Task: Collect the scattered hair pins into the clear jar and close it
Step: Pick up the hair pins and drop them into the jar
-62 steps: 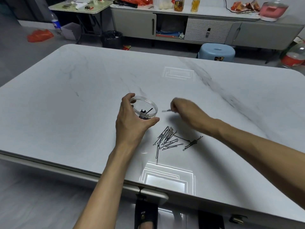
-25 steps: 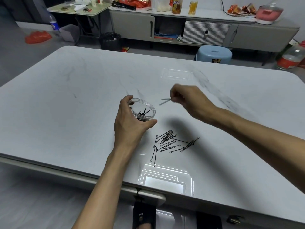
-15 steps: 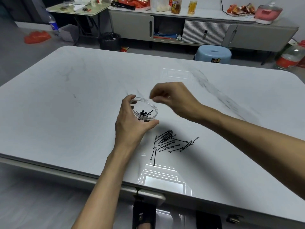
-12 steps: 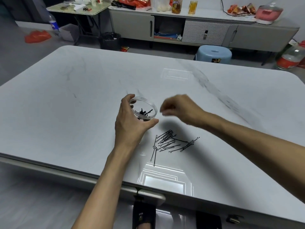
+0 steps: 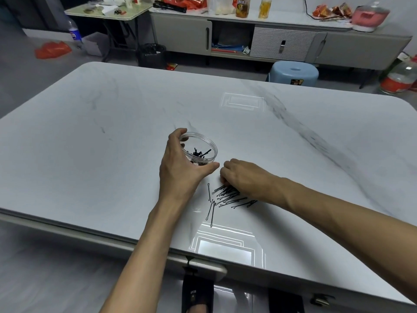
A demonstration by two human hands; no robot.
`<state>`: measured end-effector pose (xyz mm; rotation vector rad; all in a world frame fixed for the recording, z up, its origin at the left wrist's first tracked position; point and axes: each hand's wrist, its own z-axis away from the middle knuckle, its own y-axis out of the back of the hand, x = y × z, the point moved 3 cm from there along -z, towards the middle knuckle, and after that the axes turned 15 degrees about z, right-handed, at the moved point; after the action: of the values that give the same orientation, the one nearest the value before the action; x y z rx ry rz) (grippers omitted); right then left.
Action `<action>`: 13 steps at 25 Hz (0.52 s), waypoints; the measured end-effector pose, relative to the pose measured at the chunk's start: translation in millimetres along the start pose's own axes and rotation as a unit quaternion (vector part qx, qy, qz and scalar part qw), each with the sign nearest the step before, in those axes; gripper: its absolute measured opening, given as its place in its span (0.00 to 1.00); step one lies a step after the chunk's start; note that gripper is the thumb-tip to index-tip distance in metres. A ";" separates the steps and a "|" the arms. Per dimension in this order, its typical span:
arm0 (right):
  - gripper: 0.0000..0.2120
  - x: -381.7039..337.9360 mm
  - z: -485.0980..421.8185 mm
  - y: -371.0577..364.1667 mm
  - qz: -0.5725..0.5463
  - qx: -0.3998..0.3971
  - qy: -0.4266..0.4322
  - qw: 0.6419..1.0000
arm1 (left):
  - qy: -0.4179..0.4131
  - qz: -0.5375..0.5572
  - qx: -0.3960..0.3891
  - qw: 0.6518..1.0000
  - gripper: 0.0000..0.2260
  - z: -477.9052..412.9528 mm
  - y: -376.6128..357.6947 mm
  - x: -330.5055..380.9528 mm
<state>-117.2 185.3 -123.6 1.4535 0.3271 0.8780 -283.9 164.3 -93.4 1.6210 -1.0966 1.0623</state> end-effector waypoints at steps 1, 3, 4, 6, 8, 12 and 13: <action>0.11 -2.8 2.3 1.1 0.015 0.006 0.013 1.000 | 0.000 0.000 0.000 1.000 0.41 0.0 -0.2 0.0; 0.12 -4.6 8.7 2.0 0.004 0.021 0.020 1.000 | 0.000 0.002 0.000 1.000 0.41 0.1 0.2 -0.3; 0.12 -4.2 12.3 0.7 -0.007 0.029 0.019 0.999 | 0.001 0.003 0.000 1.000 0.41 0.4 0.6 -0.5; 0.13 -4.5 16.4 -2.7 -0.005 0.034 0.011 0.999 | 0.002 0.007 0.001 1.000 0.41 0.9 1.2 -0.9; 0.13 -6.3 15.1 -4.8 0.023 0.023 0.000 0.999 | 0.003 0.009 -0.001 1.000 0.41 0.9 0.7 -0.7; 0.10 -4.5 19.3 -3.4 0.026 0.041 0.015 0.999 | 0.003 0.007 -0.001 1.000 0.41 1.1 0.8 0.1; 0.08 0.7 22.1 -3.1 -0.016 0.051 0.000 0.999 | 0.003 0.007 -0.001 1.000 0.41 1.0 1.4 -0.1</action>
<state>-100.7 170.2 -123.2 1.5383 0.3982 0.8461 -285.2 163.0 -93.4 1.6104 -1.1056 1.0743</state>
